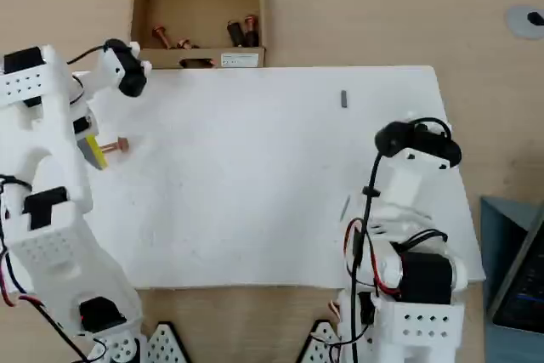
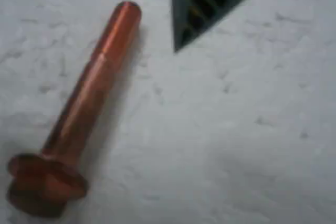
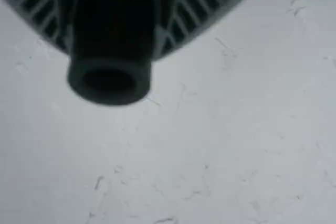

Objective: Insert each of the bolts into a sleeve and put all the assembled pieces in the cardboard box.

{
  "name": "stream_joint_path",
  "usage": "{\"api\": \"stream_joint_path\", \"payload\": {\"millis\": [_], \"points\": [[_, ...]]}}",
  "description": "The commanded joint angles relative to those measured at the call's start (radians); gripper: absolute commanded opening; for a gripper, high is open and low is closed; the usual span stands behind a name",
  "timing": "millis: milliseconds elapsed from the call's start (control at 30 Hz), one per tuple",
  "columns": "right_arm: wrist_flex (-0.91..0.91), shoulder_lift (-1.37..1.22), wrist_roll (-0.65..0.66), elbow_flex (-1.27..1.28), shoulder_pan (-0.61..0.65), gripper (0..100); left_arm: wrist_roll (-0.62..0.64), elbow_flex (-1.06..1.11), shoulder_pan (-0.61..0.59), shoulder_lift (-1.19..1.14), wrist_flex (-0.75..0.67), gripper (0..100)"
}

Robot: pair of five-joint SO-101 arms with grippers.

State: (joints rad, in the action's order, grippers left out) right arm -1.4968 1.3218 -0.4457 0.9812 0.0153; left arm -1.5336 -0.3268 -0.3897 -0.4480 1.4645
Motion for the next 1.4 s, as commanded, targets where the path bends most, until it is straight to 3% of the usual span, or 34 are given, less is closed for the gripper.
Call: {"api": "stream_joint_path", "payload": {"millis": [0,267,500,967,1167,1367], "points": [[0.028,0.012,0.011,-0.001,-0.008,0.9,-0.012,-0.017,0.008,-0.015,-0.04,31],[0.028,0.01,0.011,-0.001,-0.008,0.9,-0.008,-0.017,0.058,-0.084,-0.098,31],[0.028,0.008,0.011,-0.001,-0.008,0.9,-0.008,-0.017,0.087,-0.111,-0.097,18],[0.028,0.013,0.011,-0.001,-0.008,0.9,0.029,-0.015,0.08,-0.231,-0.091,17],[0.028,0.013,0.011,-0.004,-0.008,0.9,0.064,-0.008,0.086,-0.231,-0.087,0],[0.025,0.015,0.011,-0.01,-0.008,0.9,0.064,-0.015,0.083,-0.22,0.031,0]]}}
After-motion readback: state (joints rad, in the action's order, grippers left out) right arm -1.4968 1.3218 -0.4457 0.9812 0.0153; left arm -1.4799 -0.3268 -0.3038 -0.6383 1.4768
